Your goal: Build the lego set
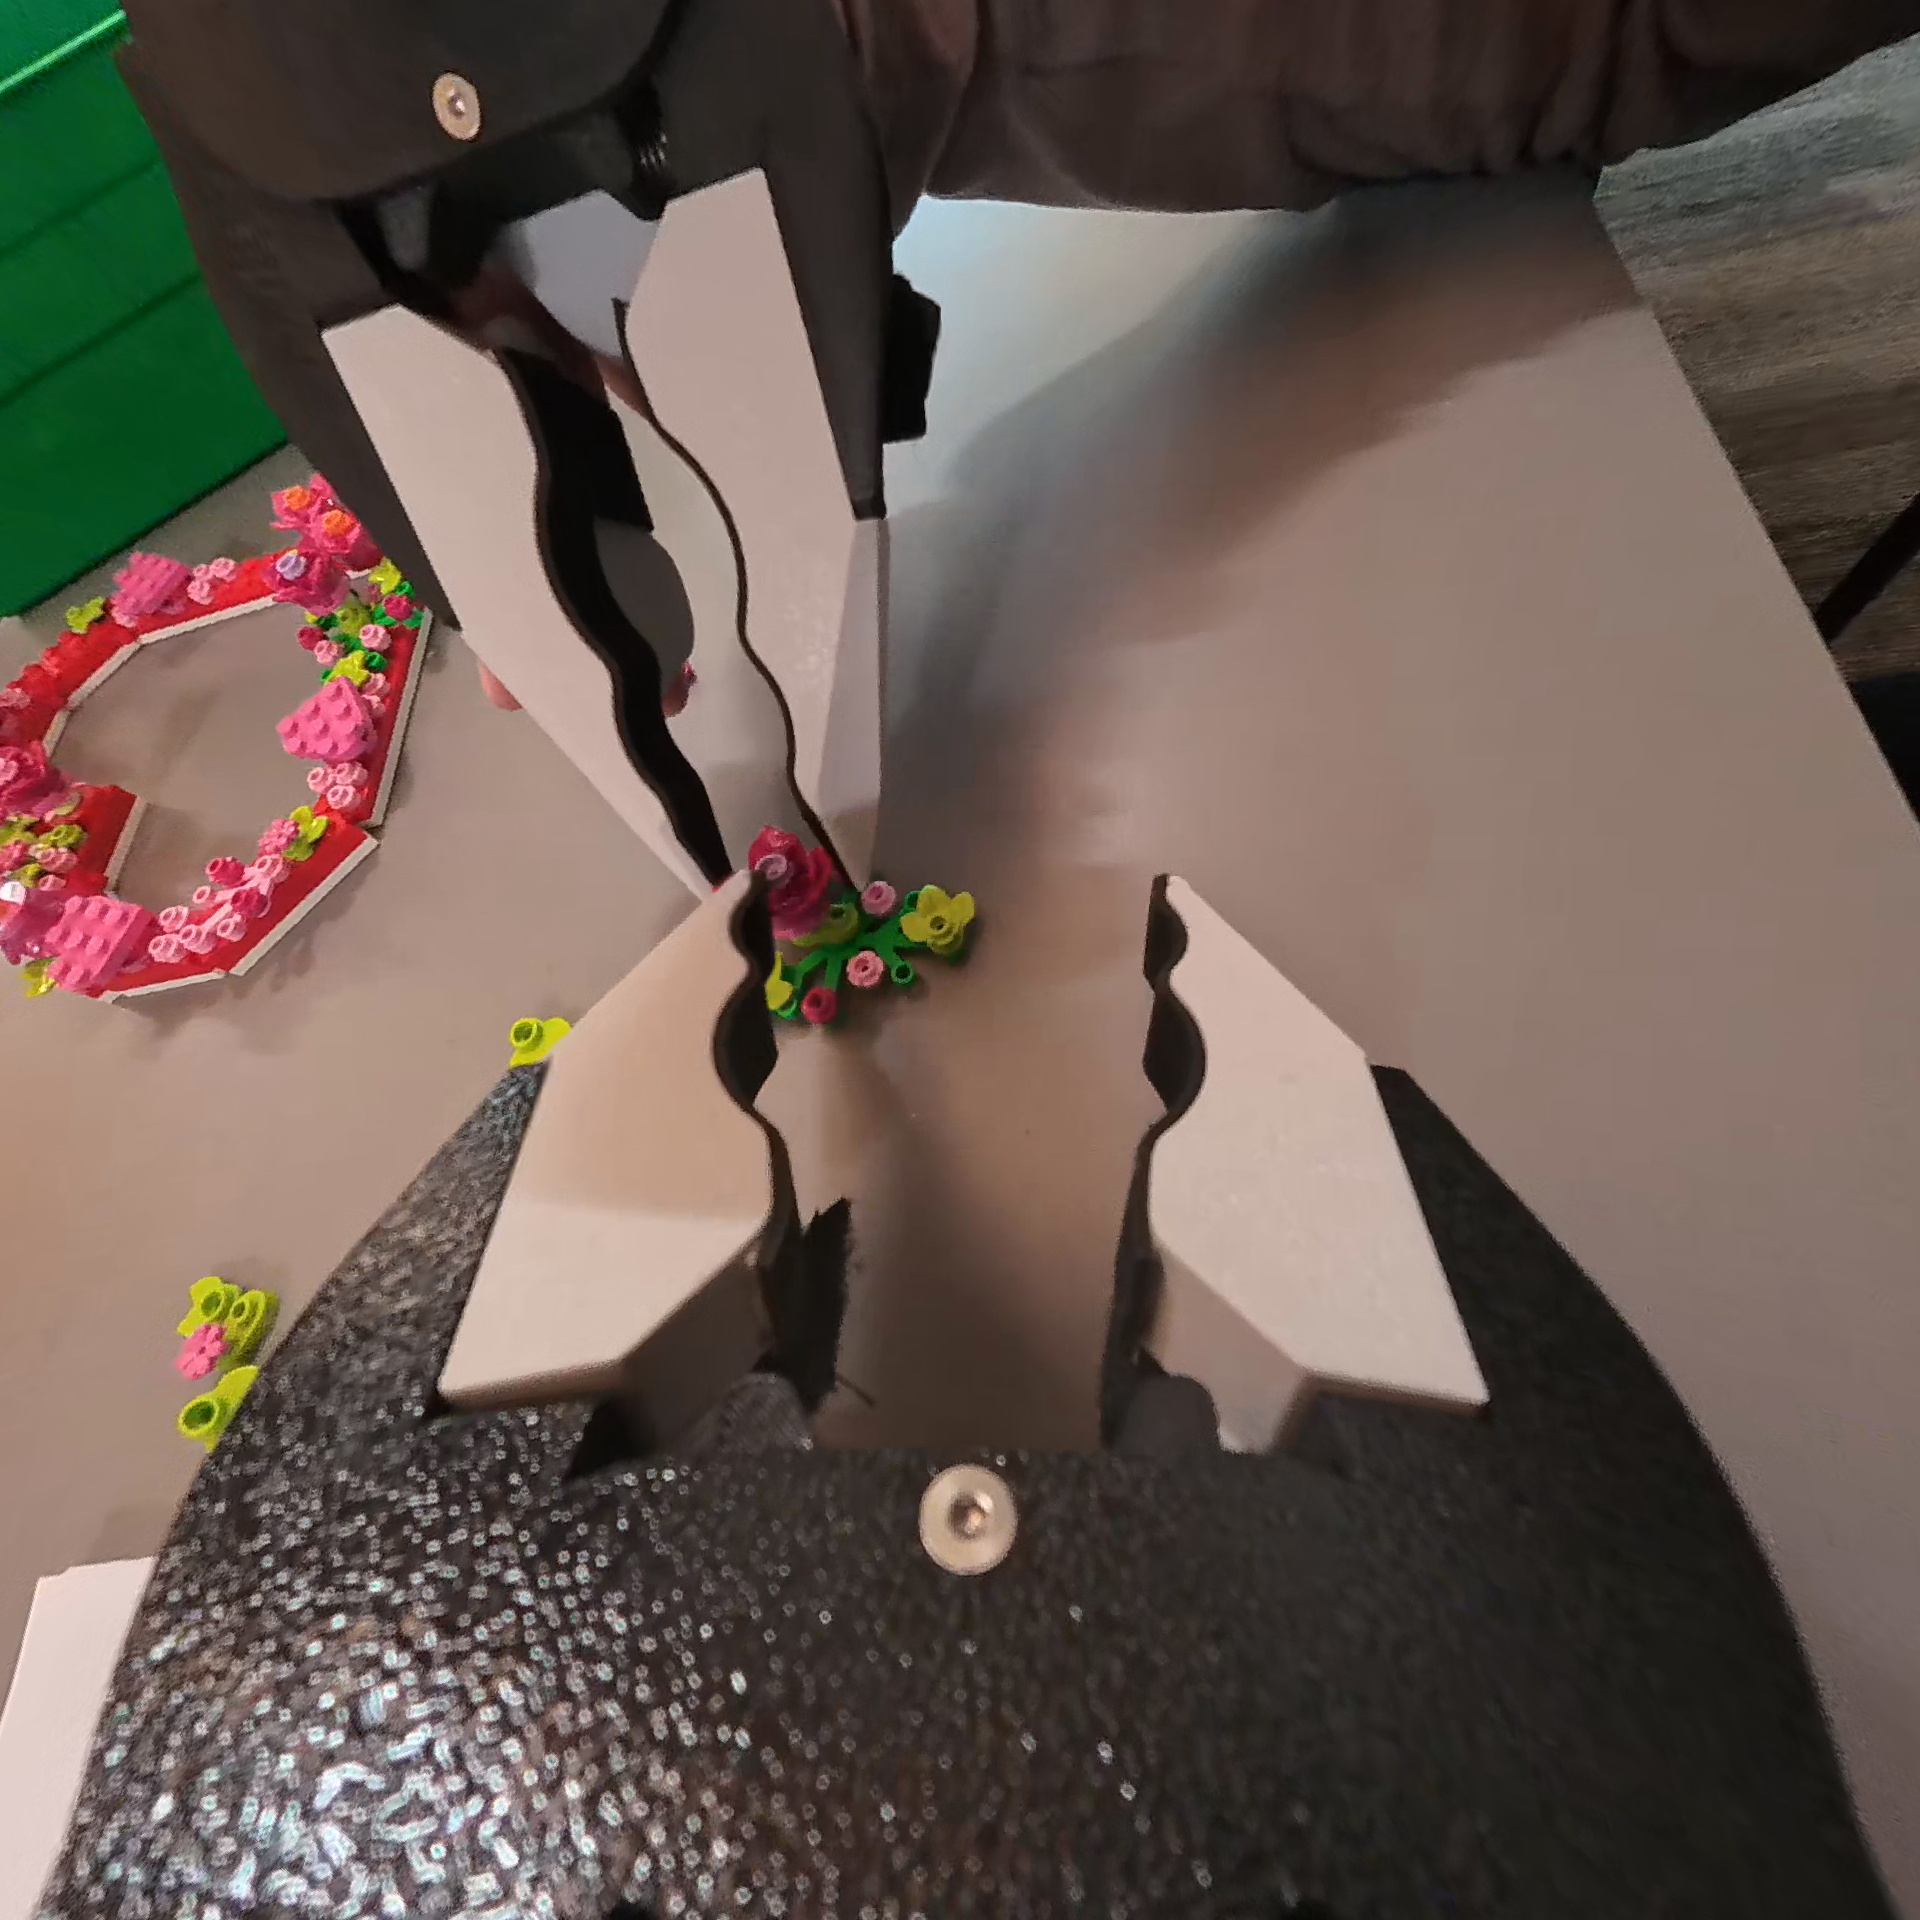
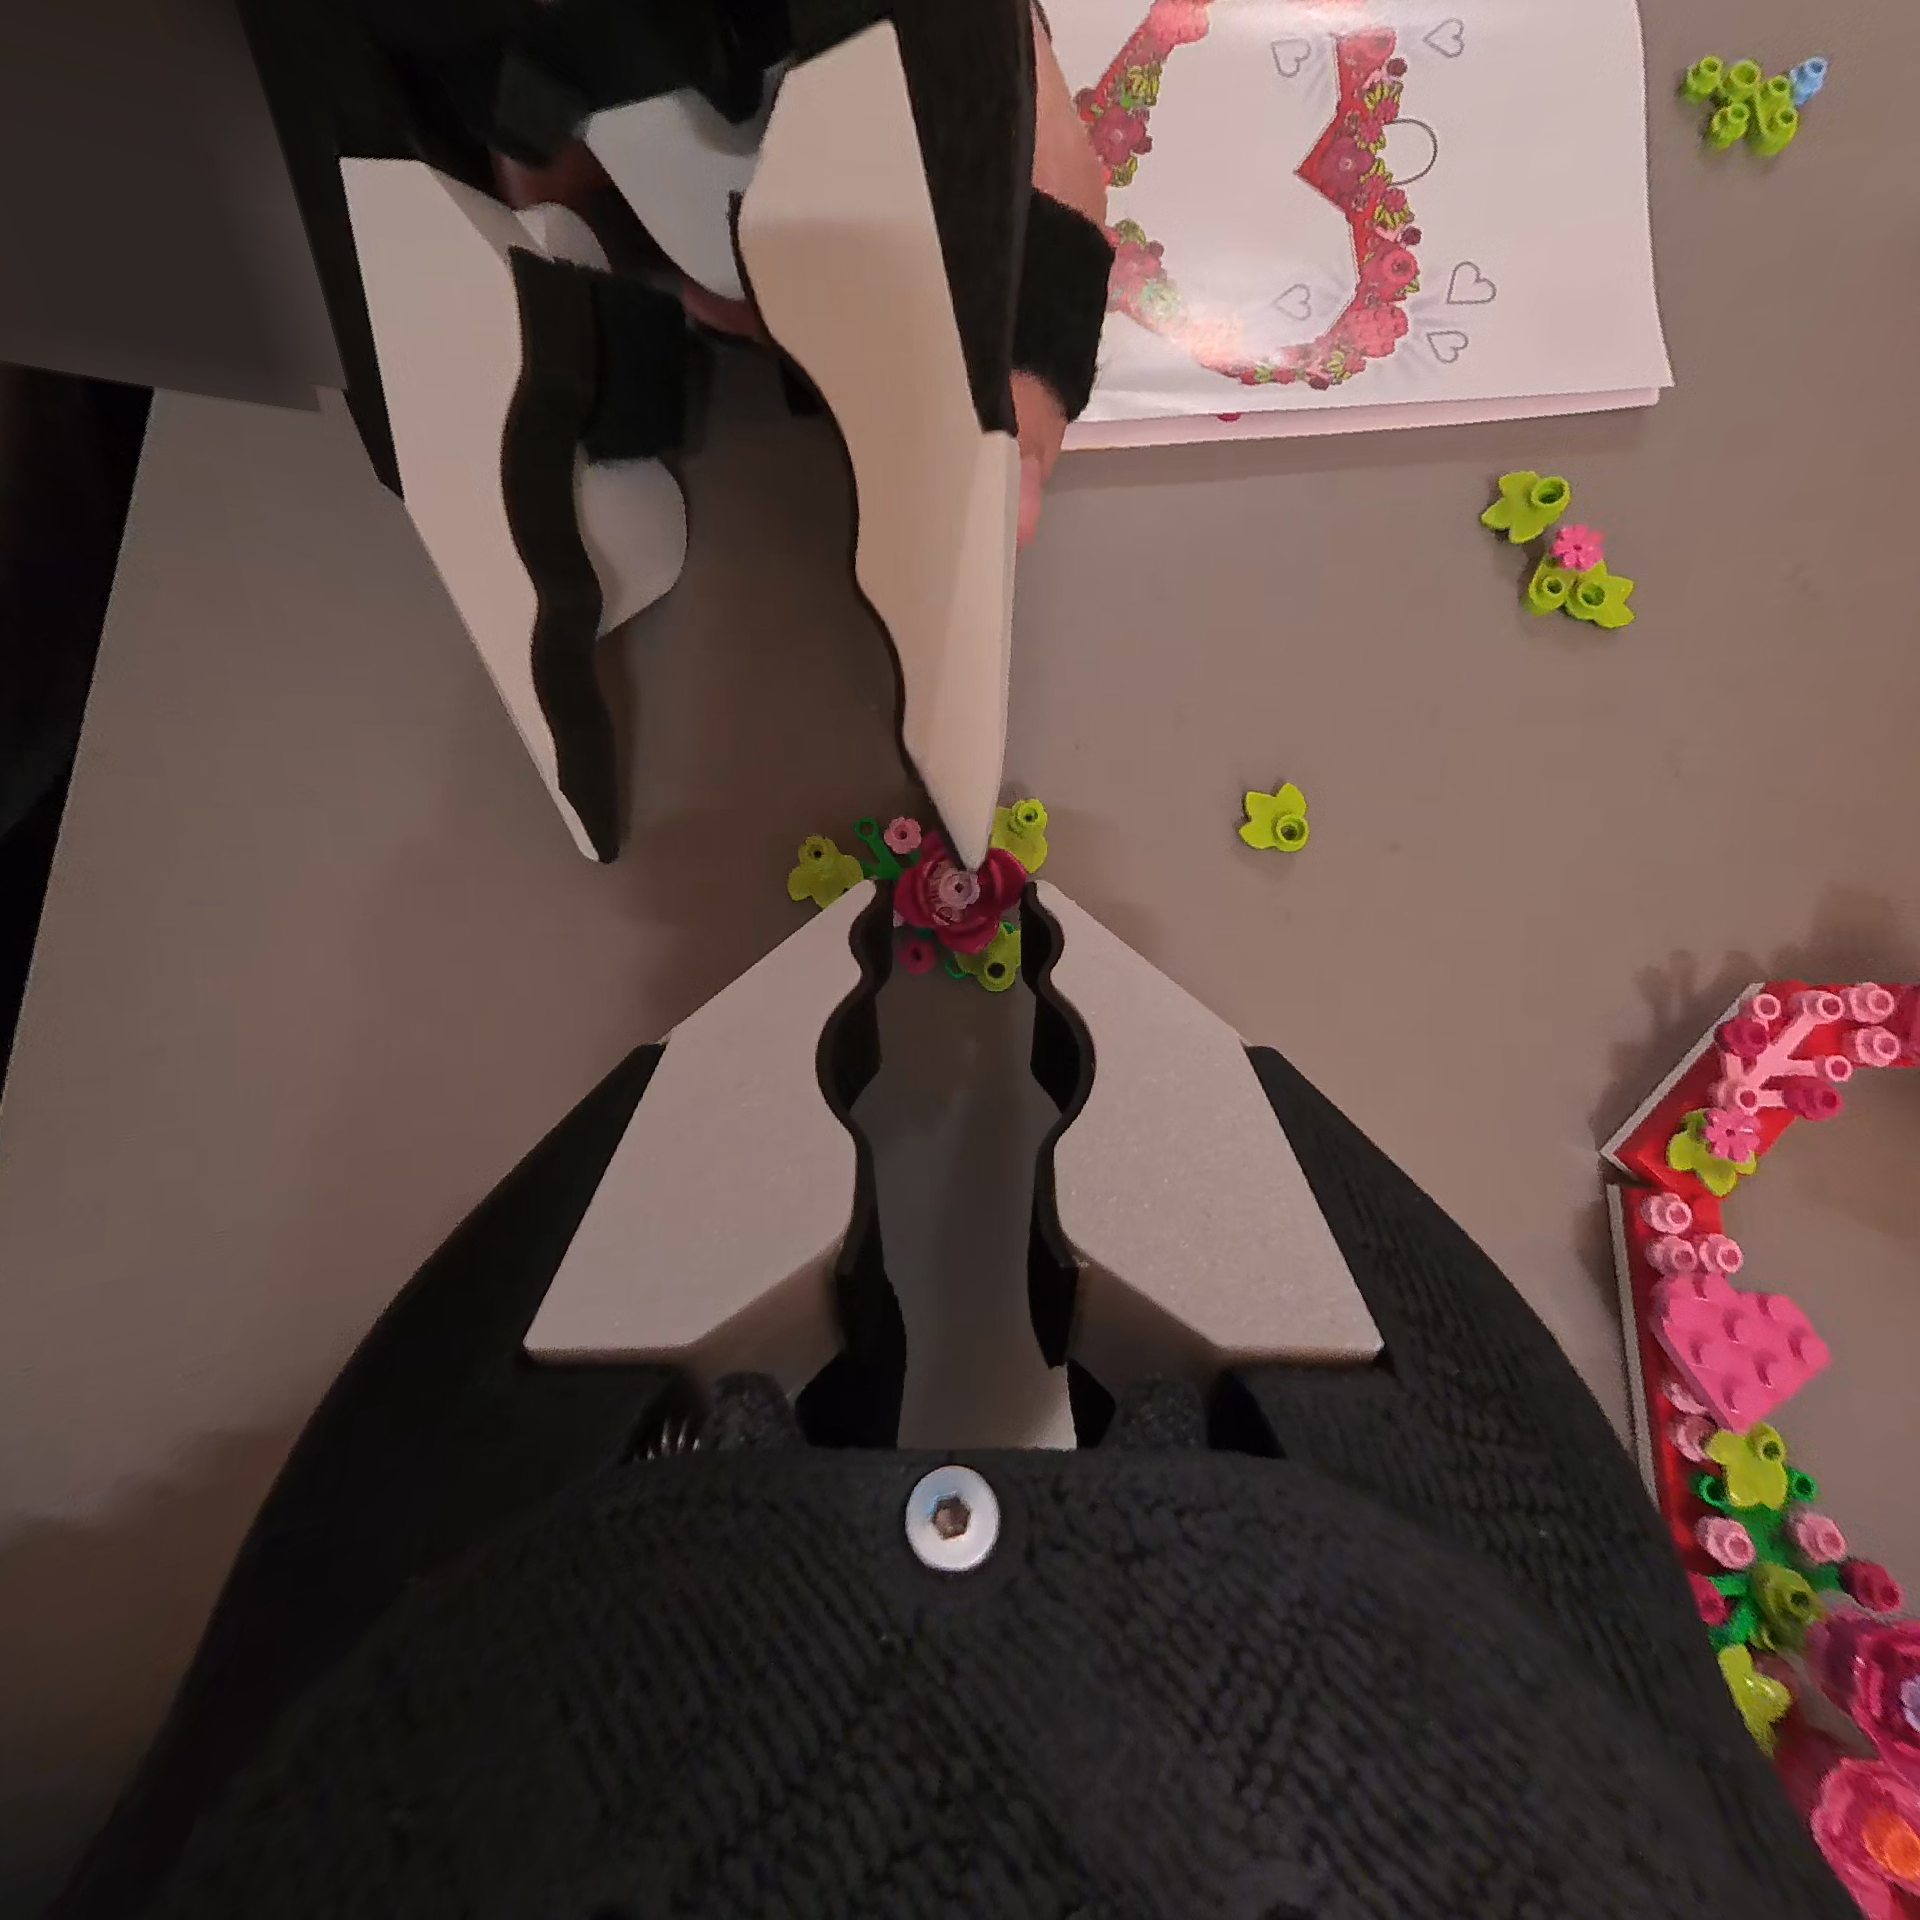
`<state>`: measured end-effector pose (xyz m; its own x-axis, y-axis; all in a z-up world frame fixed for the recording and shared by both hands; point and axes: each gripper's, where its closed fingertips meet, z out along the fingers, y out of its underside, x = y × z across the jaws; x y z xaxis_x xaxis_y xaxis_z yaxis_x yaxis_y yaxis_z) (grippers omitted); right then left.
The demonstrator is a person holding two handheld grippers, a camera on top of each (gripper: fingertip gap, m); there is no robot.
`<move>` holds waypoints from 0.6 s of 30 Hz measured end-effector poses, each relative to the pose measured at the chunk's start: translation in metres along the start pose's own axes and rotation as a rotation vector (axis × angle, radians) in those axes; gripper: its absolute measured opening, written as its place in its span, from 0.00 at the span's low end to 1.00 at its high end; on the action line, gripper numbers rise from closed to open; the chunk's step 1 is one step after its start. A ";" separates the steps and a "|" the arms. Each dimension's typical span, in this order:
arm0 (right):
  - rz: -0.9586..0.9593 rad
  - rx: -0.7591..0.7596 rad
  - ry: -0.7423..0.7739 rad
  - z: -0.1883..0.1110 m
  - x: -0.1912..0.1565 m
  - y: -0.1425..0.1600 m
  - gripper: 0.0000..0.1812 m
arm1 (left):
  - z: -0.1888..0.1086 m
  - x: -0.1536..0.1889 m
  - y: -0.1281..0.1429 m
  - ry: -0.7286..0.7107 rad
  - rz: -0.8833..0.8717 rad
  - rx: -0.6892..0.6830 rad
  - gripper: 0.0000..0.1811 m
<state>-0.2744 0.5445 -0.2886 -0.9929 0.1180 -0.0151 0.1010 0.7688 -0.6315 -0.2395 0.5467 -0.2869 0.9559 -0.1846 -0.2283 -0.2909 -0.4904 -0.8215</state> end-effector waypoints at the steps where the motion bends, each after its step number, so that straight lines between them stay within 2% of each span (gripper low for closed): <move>1: 0.002 0.000 0.001 0.001 0.000 0.000 0.12 | 0.000 0.000 0.000 0.001 -0.001 -0.001 0.39; 18: 0.037 0.021 0.037 0.002 0.004 -0.003 0.13 | -0.002 -0.003 0.006 0.010 -0.046 -0.025 0.38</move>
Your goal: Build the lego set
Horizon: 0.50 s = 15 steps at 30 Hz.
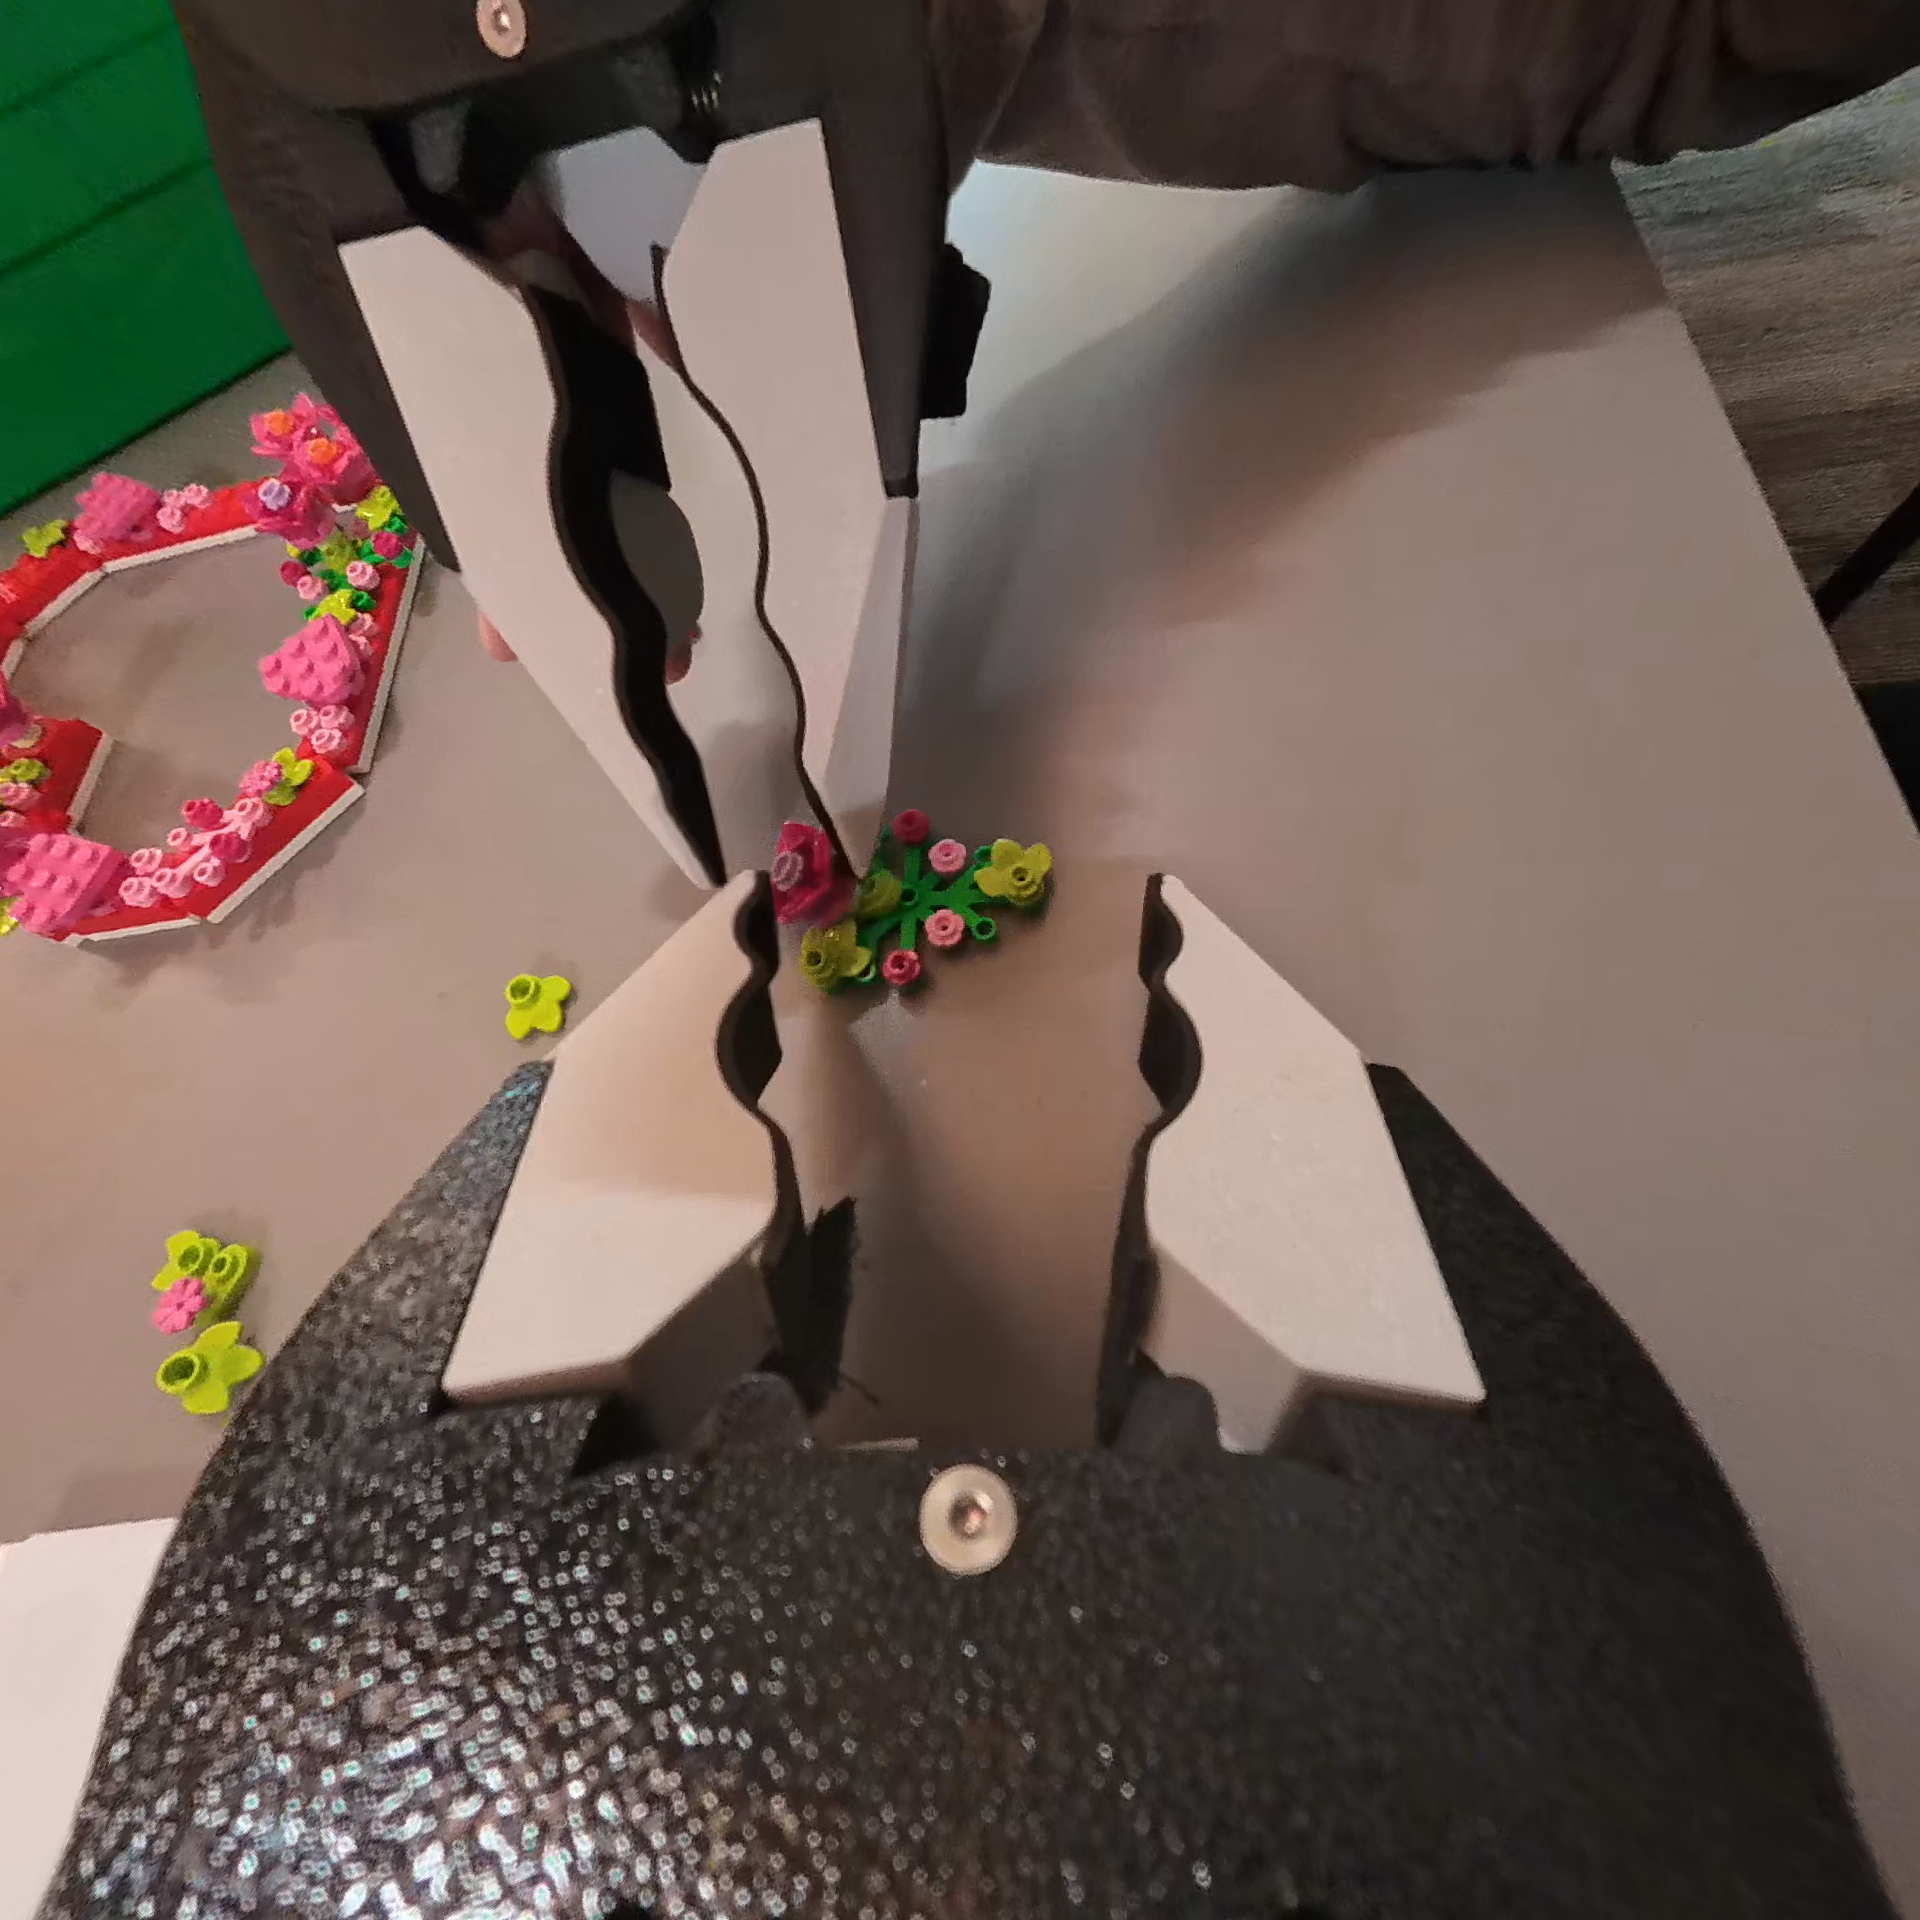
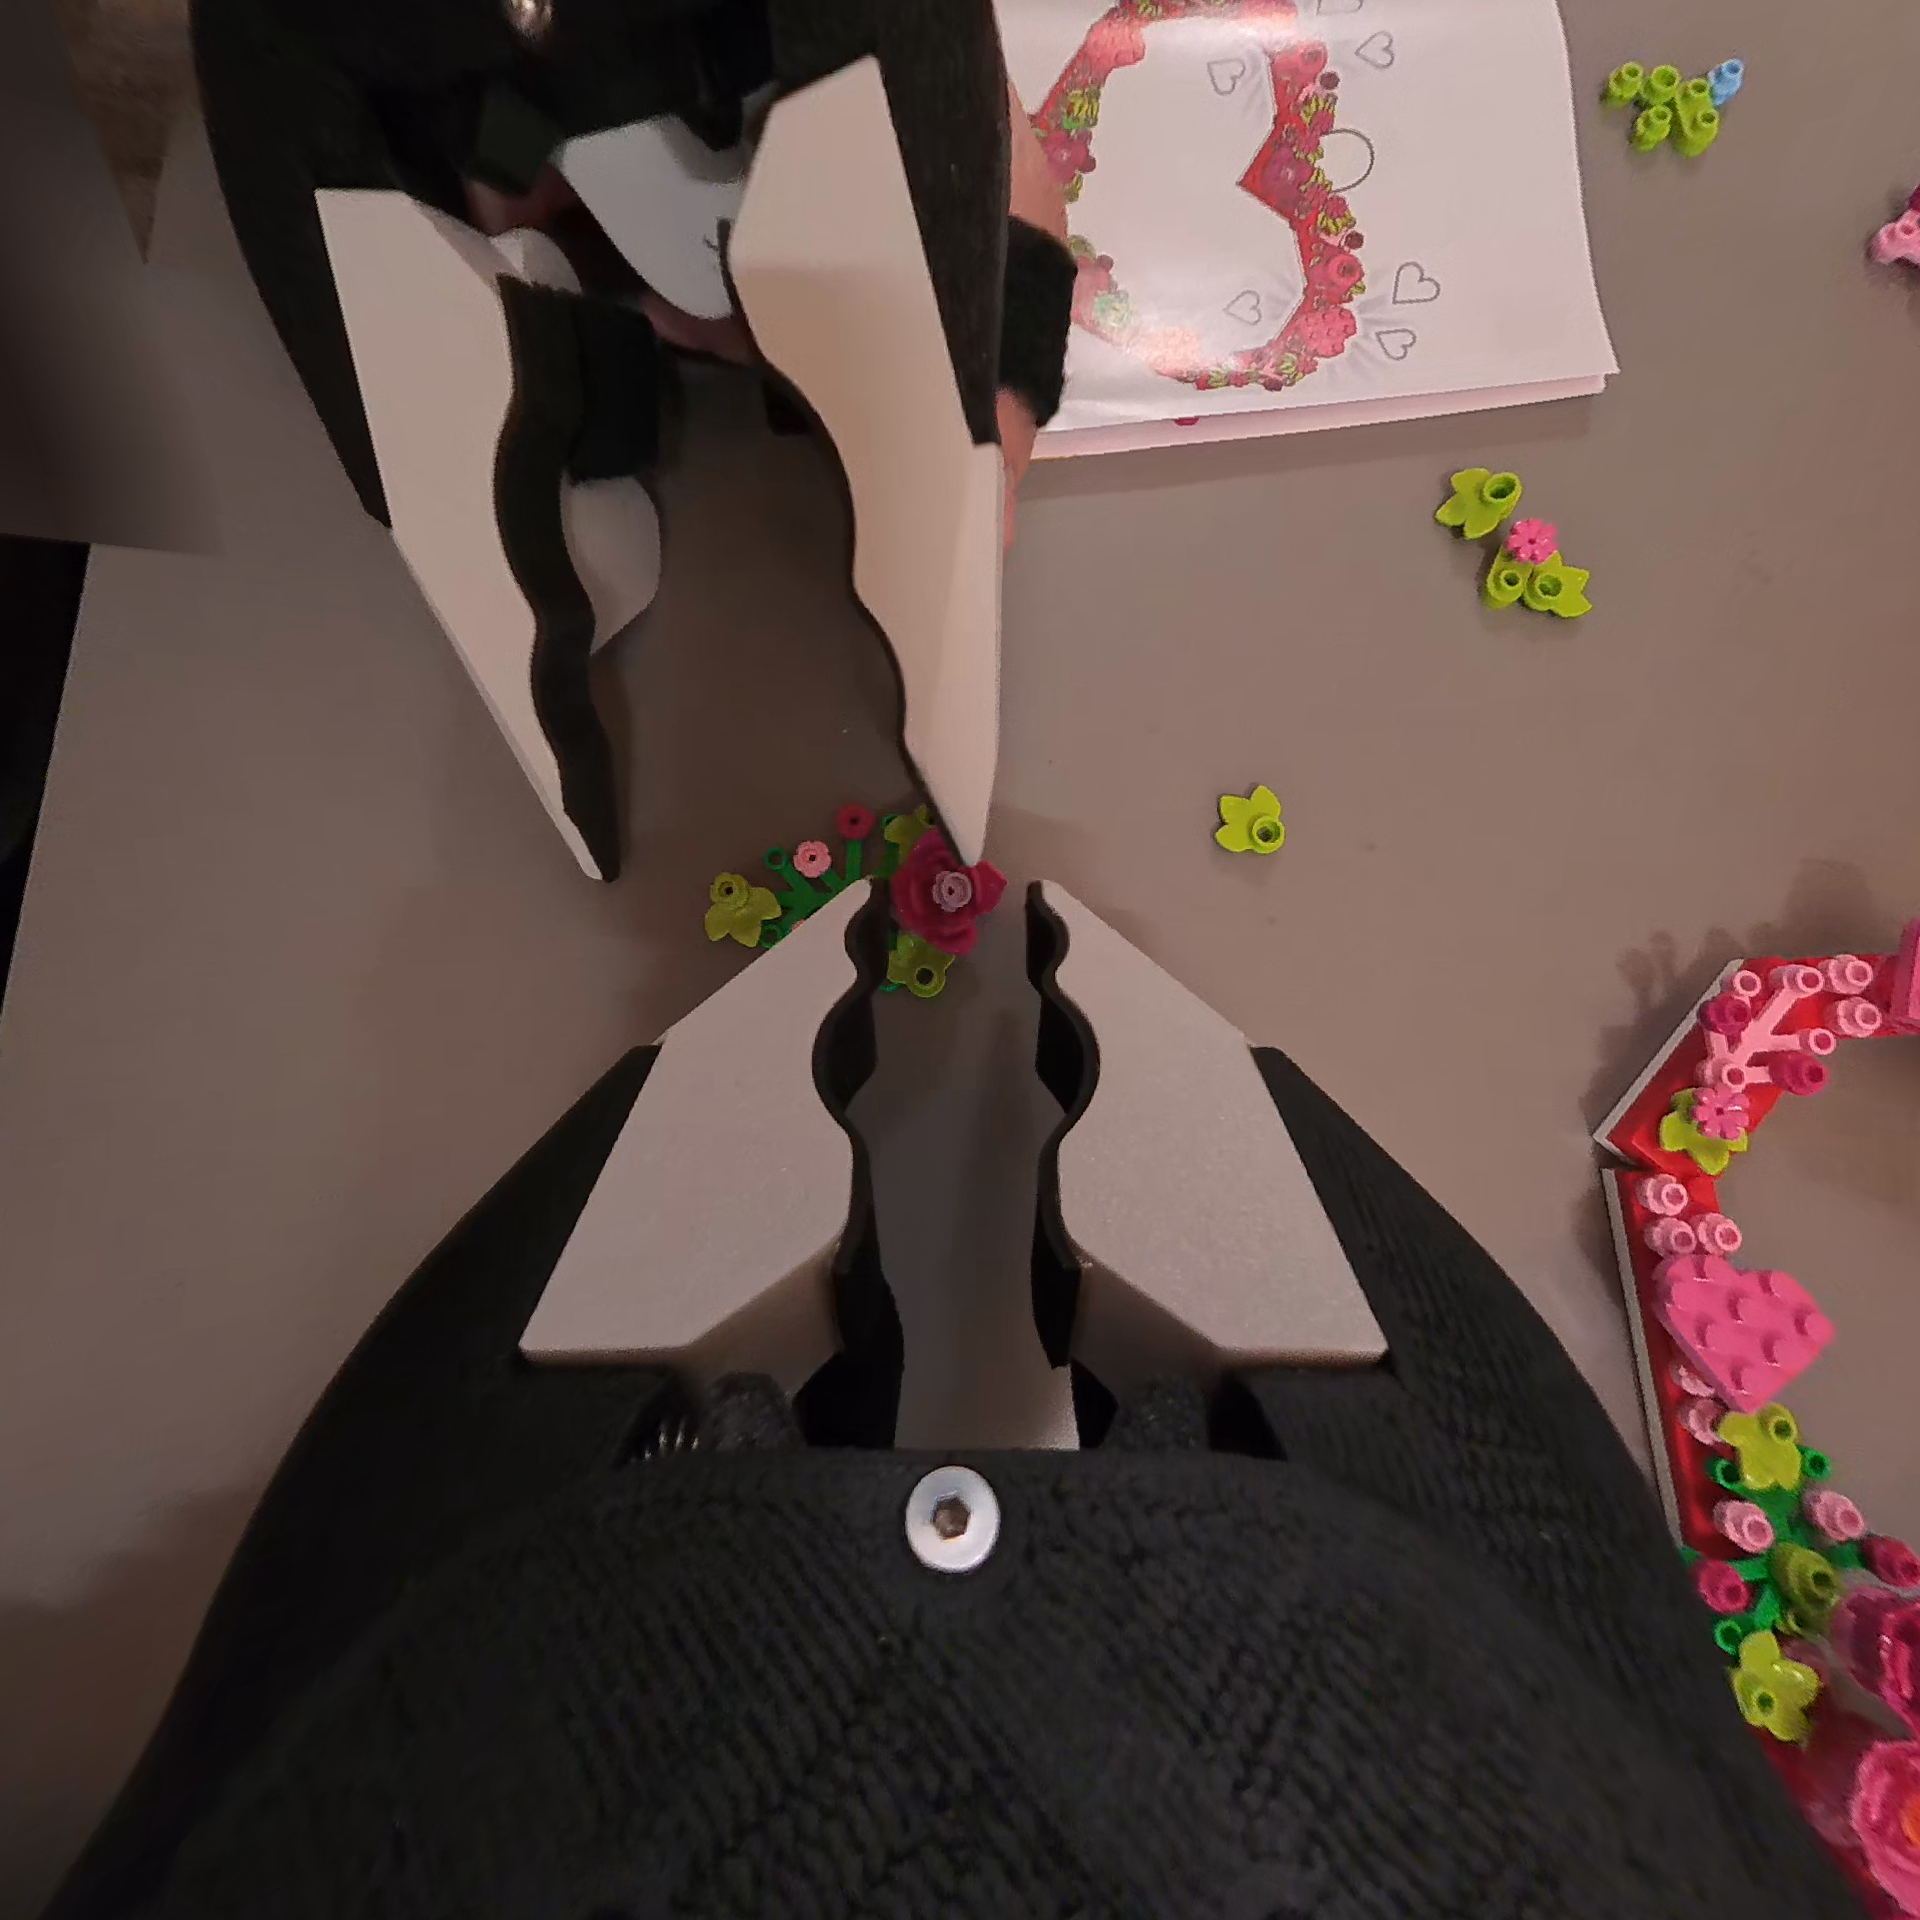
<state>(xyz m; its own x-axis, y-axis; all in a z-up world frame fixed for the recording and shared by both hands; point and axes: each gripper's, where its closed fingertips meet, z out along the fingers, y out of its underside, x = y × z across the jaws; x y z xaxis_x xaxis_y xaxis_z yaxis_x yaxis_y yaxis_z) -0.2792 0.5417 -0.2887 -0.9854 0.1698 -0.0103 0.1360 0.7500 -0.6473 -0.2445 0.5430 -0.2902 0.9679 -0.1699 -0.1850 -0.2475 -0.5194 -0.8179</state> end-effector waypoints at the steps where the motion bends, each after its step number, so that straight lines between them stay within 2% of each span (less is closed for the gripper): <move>1: 0.003 0.006 0.004 0.000 0.001 0.000 0.14 | 0.000 0.000 0.000 0.000 0.003 0.001 0.37; 8: 0.015 0.091 0.030 -0.013 -0.001 0.002 0.23 | -0.002 -0.002 0.000 -0.022 0.009 0.006 0.39; 15: 0.059 0.254 0.108 -0.025 -0.004 0.003 0.29 | -0.009 -0.009 -0.001 -0.056 -0.023 0.038 0.39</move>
<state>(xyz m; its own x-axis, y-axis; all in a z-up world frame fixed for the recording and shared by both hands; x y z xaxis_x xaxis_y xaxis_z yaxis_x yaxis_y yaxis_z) -0.2724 0.5589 -0.2715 -0.9581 0.2857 0.0191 0.1491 0.5549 -0.8184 -0.2529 0.5374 -0.2829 0.9744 -0.1108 -0.1954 -0.2246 -0.4904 -0.8421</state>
